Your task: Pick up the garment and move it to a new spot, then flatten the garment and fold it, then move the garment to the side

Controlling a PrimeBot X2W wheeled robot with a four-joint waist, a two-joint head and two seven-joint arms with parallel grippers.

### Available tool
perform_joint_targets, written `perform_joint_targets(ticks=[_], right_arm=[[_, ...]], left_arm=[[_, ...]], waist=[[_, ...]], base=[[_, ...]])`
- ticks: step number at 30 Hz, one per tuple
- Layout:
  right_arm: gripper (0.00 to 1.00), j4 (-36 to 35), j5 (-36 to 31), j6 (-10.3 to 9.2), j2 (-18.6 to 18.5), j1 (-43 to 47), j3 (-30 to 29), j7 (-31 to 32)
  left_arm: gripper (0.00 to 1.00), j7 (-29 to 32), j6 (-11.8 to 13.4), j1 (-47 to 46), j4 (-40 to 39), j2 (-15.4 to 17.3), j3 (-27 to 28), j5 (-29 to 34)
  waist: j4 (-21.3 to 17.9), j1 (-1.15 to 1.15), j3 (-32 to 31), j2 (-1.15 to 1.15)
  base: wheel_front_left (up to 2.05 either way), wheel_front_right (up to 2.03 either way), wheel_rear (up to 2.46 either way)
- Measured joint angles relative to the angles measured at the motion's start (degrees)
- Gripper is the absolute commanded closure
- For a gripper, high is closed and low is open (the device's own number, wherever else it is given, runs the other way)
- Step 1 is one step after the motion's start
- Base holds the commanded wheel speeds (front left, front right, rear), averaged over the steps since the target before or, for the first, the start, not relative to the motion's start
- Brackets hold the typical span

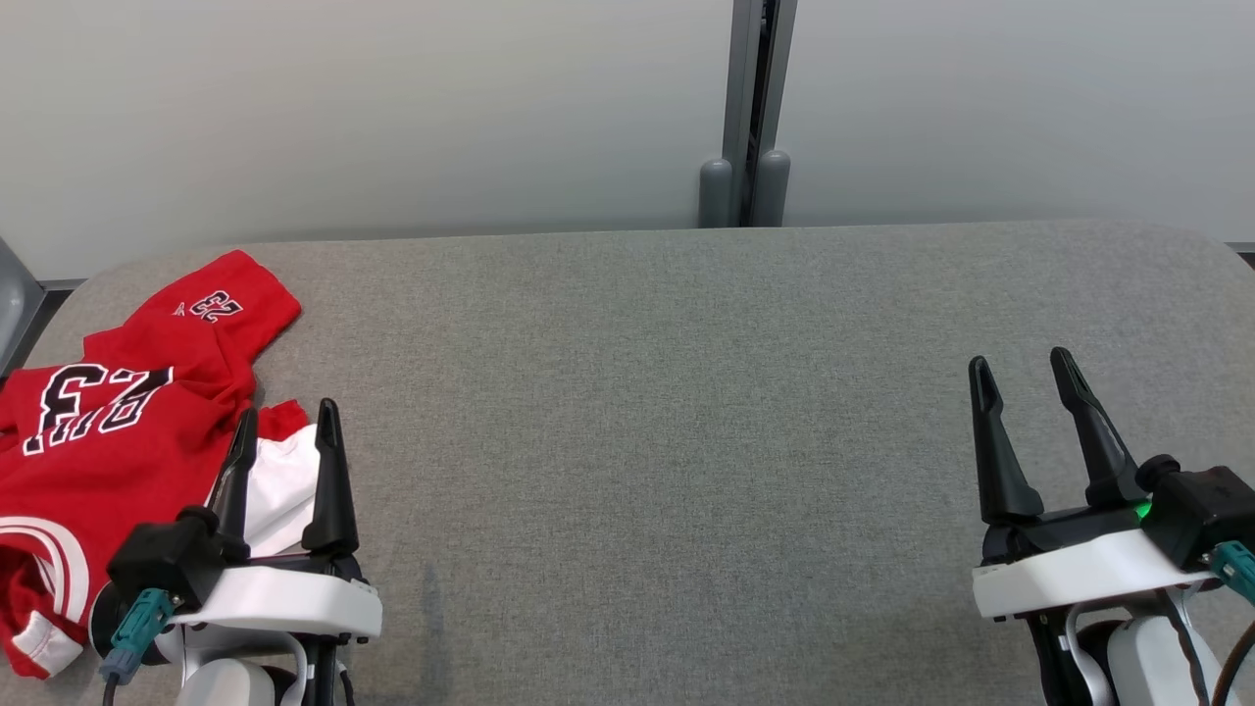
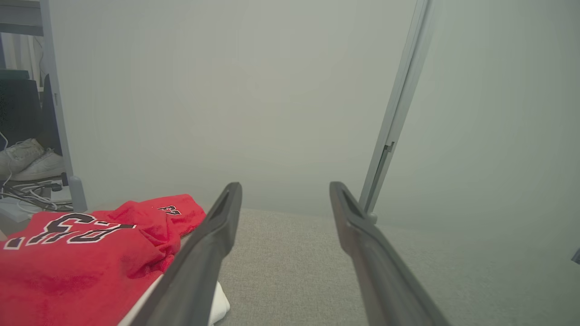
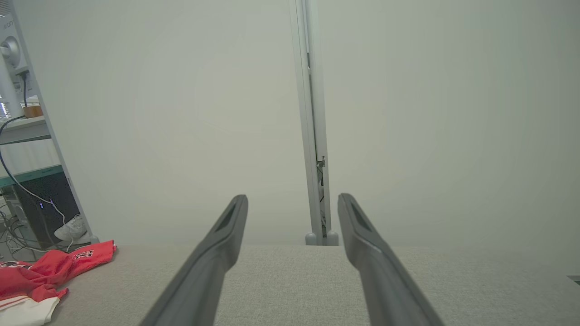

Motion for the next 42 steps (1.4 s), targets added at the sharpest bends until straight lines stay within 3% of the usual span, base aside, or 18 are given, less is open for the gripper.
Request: perform_joint_targets(ticks=[15, 42], right_arm=[[0.00, -2.44, -4.98, 0.09, 0.02, 1.14, 0.88, -2.05], [0.00, 2.83, -3.82, 0.09, 0.03, 1.19, -0.52, -2.16]], left_arm=[[0.00, -0.76, 0.08, 0.27, -0.98, 0.07, -0.11, 5.60], [0.00, -0.82, 0.00, 0.32, 0.79, 0.05, 0.51, 5.46]], waist=[[0.27, 0.00, 0.28, 0.00], [1.79, 0.00, -0.17, 0.00]], base=[[0.00, 0.00, 0.00], [0.00, 0.00, 0.00]])
